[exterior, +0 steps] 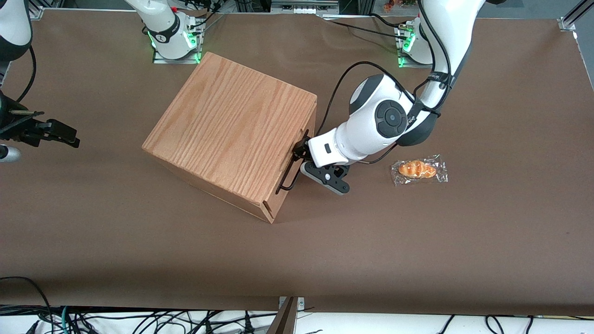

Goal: Open top drawer with left arm
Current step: 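Tighten the left gripper around the black bar handle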

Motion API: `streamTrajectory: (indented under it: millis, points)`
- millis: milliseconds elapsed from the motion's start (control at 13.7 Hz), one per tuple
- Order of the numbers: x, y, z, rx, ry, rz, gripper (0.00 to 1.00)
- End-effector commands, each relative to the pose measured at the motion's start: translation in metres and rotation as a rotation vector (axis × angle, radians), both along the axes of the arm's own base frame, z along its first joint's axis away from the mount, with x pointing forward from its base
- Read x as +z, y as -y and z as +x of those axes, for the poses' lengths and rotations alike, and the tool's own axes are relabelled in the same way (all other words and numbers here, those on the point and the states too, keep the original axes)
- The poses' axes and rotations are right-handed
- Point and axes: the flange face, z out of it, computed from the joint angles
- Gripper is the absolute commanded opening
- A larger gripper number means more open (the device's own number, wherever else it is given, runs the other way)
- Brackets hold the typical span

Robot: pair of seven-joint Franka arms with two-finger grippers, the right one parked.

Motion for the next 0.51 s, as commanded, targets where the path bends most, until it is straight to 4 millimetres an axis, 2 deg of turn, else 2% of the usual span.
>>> streamTrajectory:
  millis: [0, 439]
  points:
    - [-0.004, 0.002, 0.007, -0.011, 0.020, 0.010, 1.00]
    - [-0.008, -0.025, 0.021, -0.024, 0.068, 0.108, 1.00]
